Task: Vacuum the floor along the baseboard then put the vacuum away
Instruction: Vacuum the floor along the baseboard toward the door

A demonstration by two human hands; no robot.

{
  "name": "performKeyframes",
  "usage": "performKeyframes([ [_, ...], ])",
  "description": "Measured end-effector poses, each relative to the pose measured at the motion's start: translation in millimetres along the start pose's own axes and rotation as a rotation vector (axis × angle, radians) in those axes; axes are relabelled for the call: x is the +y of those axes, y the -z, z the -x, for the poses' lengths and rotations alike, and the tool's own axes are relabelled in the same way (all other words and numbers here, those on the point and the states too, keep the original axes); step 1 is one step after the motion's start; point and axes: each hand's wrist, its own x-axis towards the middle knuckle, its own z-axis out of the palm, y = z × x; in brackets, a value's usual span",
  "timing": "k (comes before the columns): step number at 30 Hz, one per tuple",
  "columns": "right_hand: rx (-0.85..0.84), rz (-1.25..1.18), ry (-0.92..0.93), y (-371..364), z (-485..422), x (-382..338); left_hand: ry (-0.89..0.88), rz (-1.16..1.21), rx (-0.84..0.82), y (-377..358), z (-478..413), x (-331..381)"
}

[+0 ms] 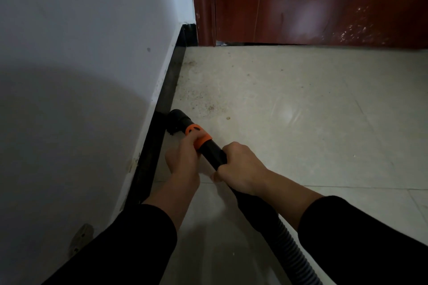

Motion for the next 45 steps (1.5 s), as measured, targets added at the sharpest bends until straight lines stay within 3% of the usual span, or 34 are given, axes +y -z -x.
performKeyframes([
  [20,0.075,0.059,0.002,6.5,-33.4,-10.1,-0.027,0.011,-0.098,-21.2,-54.9,7.5],
  [35,0.096,0.118,0.011,16.2,-6.6,2.8,-0.025,-0.032,-0.125,-29.2,-29.5,-6.6],
  [45,0.131,0.104,-0.007,25.8,10.8,17.6,0.002,-0.050,-0.239,-35.9,-13.6,-12.4],
])
